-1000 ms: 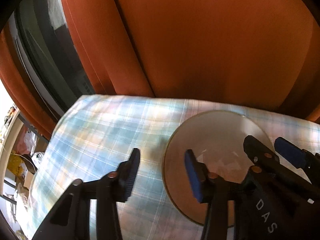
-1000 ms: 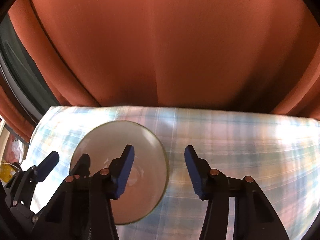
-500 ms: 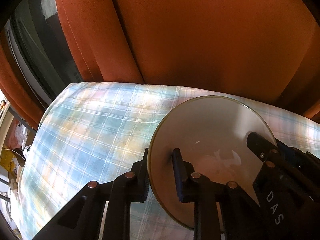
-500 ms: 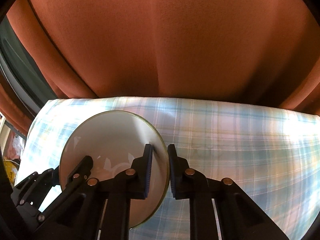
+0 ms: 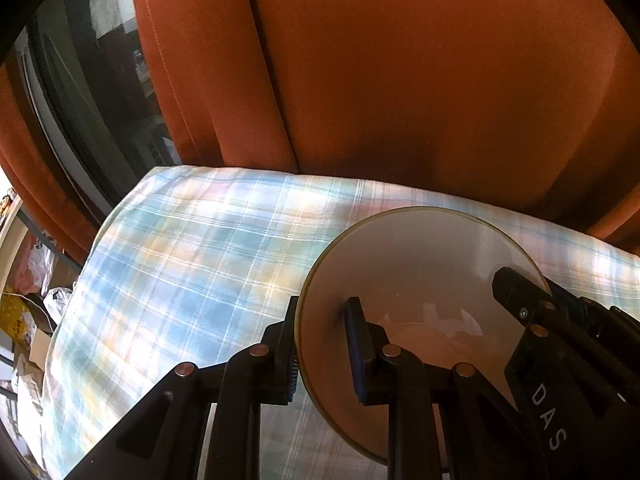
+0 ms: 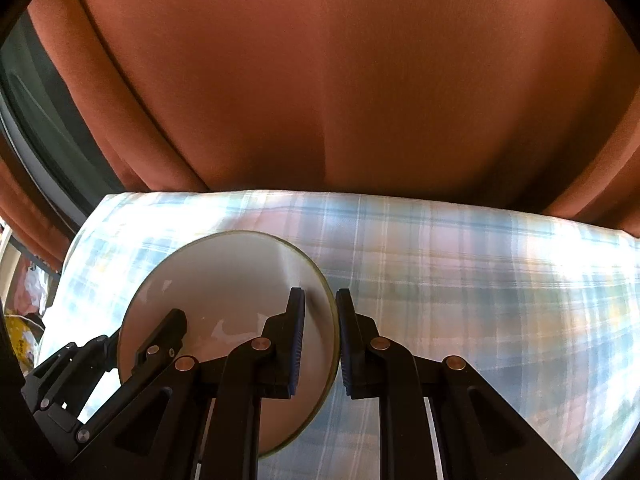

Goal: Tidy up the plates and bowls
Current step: 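Carry the bowl with the right gripper toward the bowl beside the plates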

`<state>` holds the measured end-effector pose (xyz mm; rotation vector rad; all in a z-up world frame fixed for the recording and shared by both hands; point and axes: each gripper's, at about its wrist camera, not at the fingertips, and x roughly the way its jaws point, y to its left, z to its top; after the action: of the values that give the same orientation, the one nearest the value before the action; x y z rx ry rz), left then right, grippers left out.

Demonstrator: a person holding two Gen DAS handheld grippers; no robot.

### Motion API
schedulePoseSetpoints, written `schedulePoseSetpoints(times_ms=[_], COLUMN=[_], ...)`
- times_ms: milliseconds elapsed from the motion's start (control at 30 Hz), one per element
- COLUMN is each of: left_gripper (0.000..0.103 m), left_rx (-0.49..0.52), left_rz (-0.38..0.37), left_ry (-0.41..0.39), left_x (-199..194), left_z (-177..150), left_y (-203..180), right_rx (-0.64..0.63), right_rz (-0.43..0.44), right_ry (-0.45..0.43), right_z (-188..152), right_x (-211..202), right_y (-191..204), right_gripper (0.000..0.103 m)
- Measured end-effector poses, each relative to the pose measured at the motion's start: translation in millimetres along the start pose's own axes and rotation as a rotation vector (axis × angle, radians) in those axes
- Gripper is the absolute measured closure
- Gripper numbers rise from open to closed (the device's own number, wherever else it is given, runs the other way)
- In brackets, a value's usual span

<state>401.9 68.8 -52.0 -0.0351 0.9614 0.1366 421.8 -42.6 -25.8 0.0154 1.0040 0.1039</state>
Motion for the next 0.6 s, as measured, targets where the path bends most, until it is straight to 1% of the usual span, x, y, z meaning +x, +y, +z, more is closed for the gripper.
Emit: schedulePoseSetpoints(times_ms=[200,600], left_gripper=[0.084,0.084], left_rx=[-0.004,0.019], left_rz=[-0.014,-0.05], left_ry=[-0.023,-0.083], left_x=[-28,-92], left_z=[-5,-22], left_y=[10,24], right_rx=[-0.009,0.017], right_rz=[-0.012,-0.035], right_ry=[-0.027,-0.08], right_z=[-4,-23], right_x=[-30,-99], right_y=[8,19], right_gripper=[0.084,0.084])
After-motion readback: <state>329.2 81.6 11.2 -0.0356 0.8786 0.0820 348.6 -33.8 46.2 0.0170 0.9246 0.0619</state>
